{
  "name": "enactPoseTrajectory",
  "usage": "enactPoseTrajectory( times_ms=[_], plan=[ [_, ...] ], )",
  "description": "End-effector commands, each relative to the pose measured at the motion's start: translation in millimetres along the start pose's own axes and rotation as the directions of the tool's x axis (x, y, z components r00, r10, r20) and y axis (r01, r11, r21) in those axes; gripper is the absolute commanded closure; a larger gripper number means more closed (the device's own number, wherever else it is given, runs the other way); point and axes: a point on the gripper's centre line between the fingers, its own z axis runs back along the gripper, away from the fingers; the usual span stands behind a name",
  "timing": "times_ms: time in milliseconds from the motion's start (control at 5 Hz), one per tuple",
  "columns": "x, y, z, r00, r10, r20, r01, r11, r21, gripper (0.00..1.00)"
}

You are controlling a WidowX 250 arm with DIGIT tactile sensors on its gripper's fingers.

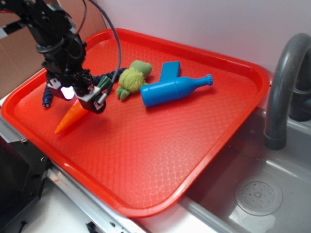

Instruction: Grab the carrot.

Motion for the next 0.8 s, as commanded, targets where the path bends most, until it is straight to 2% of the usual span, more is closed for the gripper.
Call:
enactPoseTrajectory(
  times_ms=[0, 400, 600],
  plan=[
    [21, 5, -12, 1.000, -0.015, 0.002, 0.015, 0.999, -0.044, 1.00],
    [22, 5, -12, 1.000, -0.006, -0.008, 0.006, 1.000, -0.023, 1.00],
    [25, 4, 5, 0.999, -0.032, -0.008, 0.032, 0.999, -0.036, 1.00]
  ],
)
